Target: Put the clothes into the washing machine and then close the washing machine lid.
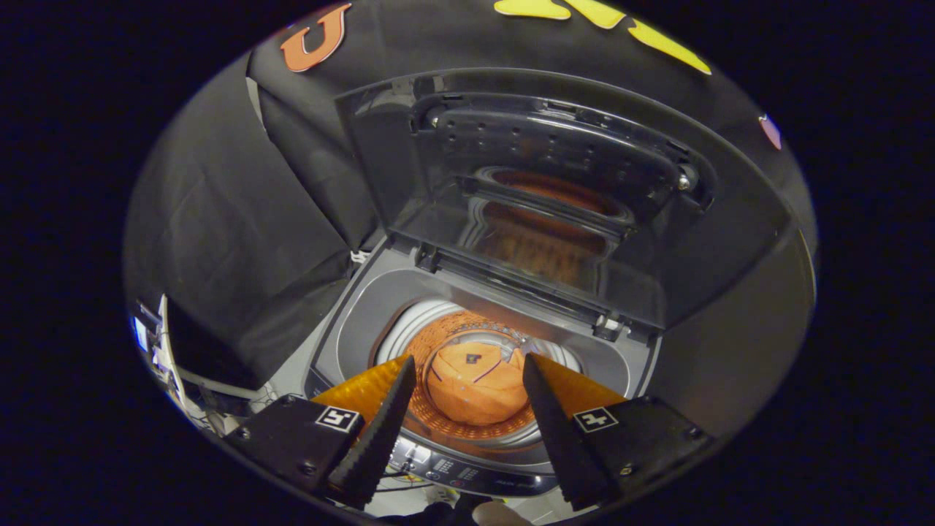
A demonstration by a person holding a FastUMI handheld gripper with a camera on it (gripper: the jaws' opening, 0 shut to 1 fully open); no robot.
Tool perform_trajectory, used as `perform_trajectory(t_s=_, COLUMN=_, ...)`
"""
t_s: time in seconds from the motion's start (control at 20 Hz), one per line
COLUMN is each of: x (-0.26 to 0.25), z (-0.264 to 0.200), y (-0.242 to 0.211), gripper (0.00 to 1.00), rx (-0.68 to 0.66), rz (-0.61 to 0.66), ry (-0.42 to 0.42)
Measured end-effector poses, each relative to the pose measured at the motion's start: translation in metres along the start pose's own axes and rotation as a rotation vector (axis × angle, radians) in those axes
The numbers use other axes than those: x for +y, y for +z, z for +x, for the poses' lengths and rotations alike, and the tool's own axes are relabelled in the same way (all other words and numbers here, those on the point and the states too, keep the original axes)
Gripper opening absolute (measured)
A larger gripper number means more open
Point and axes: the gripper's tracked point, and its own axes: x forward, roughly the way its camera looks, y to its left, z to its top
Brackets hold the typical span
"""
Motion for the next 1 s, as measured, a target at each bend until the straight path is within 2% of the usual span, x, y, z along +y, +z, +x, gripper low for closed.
perform_trajectory(t_s=0.55, x=-0.008, z=-0.02, y=0.006, gripper=0.92, rx=-0.081, rz=0.03, ry=-0.048)
perform_trajectory(t_s=1.0, x=-0.014, z=-0.068, y=0.06, gripper=0.92, rx=-0.293, rz=0.048, ry=-0.109)
